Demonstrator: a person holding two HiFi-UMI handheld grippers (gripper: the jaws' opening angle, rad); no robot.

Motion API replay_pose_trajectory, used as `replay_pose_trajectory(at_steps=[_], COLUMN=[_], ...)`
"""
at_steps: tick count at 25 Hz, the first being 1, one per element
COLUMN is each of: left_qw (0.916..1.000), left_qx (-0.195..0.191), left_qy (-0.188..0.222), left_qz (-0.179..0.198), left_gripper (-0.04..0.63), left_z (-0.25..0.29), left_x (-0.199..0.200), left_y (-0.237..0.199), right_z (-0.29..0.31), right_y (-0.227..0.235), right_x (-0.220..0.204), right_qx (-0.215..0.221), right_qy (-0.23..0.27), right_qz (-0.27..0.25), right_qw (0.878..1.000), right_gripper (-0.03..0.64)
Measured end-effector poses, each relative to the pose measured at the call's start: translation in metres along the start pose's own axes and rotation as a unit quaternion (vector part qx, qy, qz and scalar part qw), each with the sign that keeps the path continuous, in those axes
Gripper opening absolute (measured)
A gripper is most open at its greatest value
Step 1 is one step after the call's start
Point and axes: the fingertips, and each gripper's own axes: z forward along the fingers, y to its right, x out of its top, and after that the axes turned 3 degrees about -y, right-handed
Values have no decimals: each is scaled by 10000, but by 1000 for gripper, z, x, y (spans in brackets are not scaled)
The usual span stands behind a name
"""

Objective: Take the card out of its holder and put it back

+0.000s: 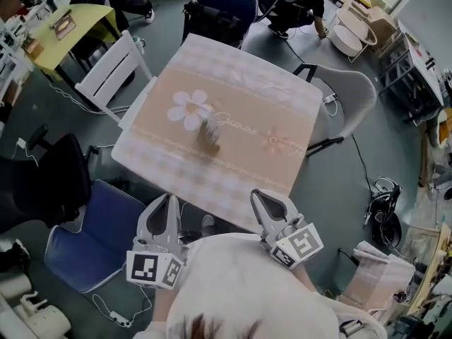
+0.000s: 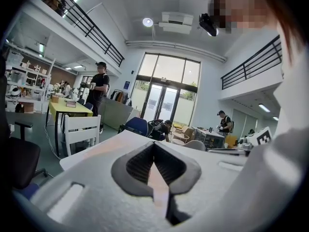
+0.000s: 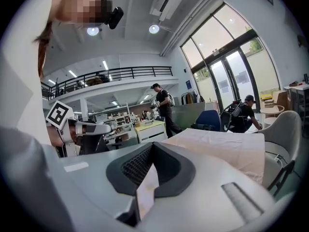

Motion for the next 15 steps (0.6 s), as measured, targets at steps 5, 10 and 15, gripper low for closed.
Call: replay_pose_trajectory(at_steps=[5,10,15], left_qw=[9999,10000,10000], left_qx=[-2,-7,-58], left_qy=[168,82,49], left_qz=[5,18,13], left_gripper=[0,0,0], left_z=[13,16,20], left_x=[3,-3,-1], left_y=[8,7,0], right_z=[-3,0,7], right_y=[19,26,25], right_x=[-1,-4,-5], right_qx=[-44,-68,-114], right_qy=[-50,-66,-104], right_qz=[-57,20,69], right_qw=[10000,10000,9999], right_gripper=[-2,-2,-3])
